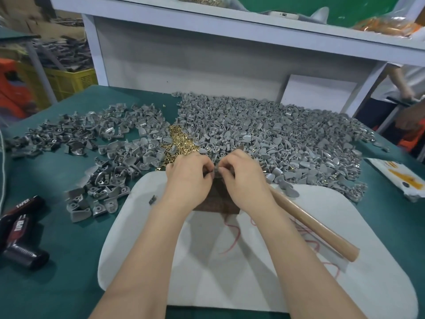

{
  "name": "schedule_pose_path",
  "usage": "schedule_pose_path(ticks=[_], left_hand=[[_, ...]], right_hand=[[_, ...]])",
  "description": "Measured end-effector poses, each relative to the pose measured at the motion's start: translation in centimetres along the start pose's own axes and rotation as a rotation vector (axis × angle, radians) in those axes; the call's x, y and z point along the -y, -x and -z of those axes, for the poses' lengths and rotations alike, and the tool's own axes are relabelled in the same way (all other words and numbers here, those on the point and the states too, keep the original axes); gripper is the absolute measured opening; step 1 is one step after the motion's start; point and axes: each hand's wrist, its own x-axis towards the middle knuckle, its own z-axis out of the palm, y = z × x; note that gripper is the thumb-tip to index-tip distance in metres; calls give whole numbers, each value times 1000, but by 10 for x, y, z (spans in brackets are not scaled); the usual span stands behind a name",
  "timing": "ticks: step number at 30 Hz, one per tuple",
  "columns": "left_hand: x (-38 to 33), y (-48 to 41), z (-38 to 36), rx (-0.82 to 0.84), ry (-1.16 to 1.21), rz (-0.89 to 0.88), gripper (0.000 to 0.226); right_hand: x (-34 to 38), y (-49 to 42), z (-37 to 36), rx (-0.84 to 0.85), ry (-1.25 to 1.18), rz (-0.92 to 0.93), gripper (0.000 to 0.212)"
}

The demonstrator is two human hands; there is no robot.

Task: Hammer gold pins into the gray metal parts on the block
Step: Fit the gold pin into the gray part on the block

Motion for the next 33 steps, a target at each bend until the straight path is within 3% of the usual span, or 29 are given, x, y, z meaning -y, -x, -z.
schedule_pose_path(ticks=[10,24,33], left_hand=[[1,0,-3,-16,11,15,9],[0,0,-1,-3,-14,-17,12],[1,0,-3,-33,-7,8,8]], right_hand=[[5,0,1,11,44,-8,9],[13,-9,3,94,305,7,9],[-9,-2,8,-17,-293,-226,18]])
